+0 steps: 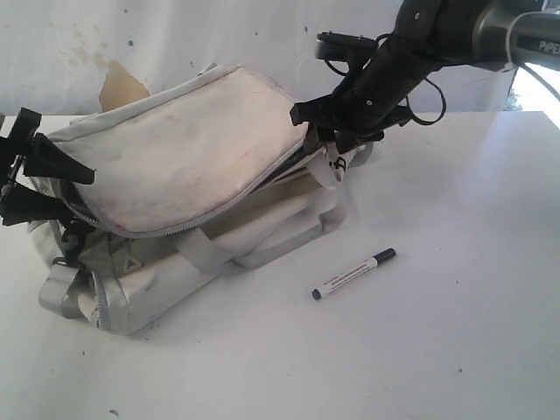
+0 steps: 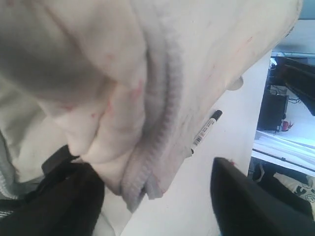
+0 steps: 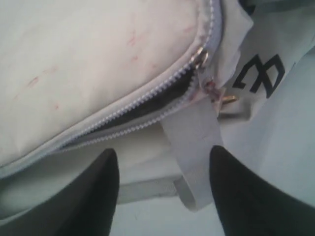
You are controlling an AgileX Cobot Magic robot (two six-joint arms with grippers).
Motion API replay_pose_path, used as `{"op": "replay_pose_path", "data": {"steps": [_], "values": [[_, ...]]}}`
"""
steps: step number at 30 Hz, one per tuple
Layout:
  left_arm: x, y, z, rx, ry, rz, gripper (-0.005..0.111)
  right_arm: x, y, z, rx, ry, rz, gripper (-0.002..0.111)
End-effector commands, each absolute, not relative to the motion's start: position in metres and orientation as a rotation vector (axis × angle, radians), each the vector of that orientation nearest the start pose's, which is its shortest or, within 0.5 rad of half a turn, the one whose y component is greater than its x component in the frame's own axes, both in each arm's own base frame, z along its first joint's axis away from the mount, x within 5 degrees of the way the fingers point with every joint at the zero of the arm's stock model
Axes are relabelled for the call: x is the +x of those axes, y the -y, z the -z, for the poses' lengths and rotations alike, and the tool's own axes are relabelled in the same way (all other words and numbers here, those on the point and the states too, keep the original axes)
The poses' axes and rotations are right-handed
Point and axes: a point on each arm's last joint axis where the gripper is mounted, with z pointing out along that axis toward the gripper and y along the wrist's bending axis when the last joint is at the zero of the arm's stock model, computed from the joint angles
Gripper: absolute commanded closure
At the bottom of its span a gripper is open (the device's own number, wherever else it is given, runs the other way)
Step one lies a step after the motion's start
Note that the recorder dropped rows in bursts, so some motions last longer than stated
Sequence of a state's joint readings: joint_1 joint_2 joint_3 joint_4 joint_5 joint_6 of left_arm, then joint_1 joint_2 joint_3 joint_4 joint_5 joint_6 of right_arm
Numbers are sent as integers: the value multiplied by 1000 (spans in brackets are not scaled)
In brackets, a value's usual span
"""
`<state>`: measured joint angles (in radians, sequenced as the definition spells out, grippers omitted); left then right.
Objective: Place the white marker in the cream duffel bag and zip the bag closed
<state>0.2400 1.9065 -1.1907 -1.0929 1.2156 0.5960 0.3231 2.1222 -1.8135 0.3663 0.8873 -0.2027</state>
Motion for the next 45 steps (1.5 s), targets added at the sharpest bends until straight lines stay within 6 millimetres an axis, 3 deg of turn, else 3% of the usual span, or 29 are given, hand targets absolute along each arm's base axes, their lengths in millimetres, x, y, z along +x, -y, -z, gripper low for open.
{"op": "replay_pose_path", "data": {"steps": [1,6,12,17,20,26,36,45], "values": [[354,-11,-201,-279,-2636,1378,32,428,-169,-250,-502,-2656,-505,56],[344,-17,-207,-313,-2766,1195,35,419,-167,-261,-498,-2699,-517,56],[333,-20,-239,-264,-2730,1021,37,410,-166,-263,-504,-2773,-530,57],[319,-22,-262,-160,-2733,839,37,404,-164,-262,-527,-2843,-538,69],[311,-11,-275,-29,-2739,716,37,402,-164,-262,-521,-2869,-542,79],[301,25,-287,331,-2735,454,37,399,-163,-264,-523,-2868,-535,82],[294,74,-267,788,-2640,255,37,367,-149,-269,-554,-2909,-483,82],[286,114,-243,1203,-2337,5,37,340,-138,-259,-569,-2941,-445,82]]}}
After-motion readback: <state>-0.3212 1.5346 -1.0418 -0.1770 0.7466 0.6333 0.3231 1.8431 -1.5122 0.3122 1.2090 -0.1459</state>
